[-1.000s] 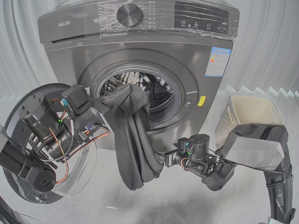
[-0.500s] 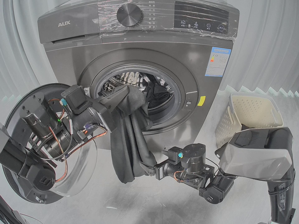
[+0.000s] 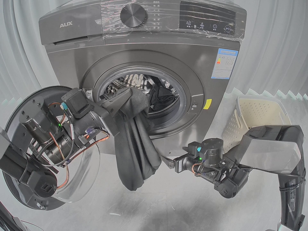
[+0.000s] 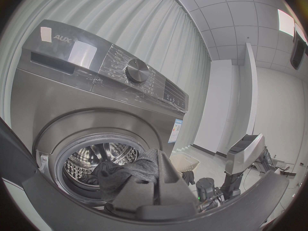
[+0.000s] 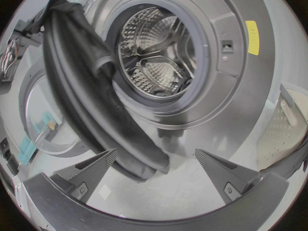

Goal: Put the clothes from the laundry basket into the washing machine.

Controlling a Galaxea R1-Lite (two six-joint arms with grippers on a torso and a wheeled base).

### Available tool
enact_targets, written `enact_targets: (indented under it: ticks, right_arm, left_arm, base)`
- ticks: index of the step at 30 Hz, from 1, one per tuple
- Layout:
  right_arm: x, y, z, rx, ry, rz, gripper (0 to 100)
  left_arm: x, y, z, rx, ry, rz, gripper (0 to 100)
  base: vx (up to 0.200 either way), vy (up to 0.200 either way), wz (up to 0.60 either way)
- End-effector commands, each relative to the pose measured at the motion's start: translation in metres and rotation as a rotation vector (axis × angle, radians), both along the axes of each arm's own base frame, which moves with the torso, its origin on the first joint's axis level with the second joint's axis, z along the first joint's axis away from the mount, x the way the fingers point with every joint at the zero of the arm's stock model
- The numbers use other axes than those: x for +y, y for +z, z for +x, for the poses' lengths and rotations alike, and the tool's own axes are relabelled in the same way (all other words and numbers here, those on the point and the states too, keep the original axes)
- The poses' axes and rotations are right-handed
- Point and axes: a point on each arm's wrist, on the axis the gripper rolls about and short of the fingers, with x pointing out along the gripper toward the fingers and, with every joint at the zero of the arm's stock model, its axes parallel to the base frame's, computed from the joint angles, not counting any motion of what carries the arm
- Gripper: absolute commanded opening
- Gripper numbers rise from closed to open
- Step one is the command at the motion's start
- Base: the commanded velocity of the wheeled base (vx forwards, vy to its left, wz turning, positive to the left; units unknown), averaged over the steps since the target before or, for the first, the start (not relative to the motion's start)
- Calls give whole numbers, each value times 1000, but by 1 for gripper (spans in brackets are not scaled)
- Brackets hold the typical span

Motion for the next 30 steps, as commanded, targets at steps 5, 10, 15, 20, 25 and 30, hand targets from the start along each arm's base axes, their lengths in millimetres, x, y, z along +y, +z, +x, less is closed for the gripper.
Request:
enact_targets:
  ticks: [5, 10, 15, 20, 25, 30]
  right_arm:
    - [-11, -5, 52, -19, -153, -15, 100]
    - [4, -23, 57, -3, -130, -27, 100]
    - [26, -35, 43, 6, -74, -31, 100]
    - [33, -32, 19, 18, -15, -35, 100]
    - [44, -28, -7, 27, 58, -35, 100]
    - [56, -27, -14, 19, 91, -27, 100]
  left_arm:
    - [-3, 3, -4, -10, -16, -7, 0]
    - [-4, 5, -5, -17, -23, -11, 0]
    - [-4, 4, -5, -14, -21, -10, 0]
    - [-3, 4, -3, -14, -13, -10, 0]
    - [-3, 2, -1, -10, -13, -7, 0]
    - [-3, 2, -1, -10, -13, -7, 0]
  base:
    - [0, 0, 0]
    - [0, 0, 0]
    - [0, 0, 0]
    - [0, 0, 0]
    - [0, 0, 0]
    - [0, 0, 0]
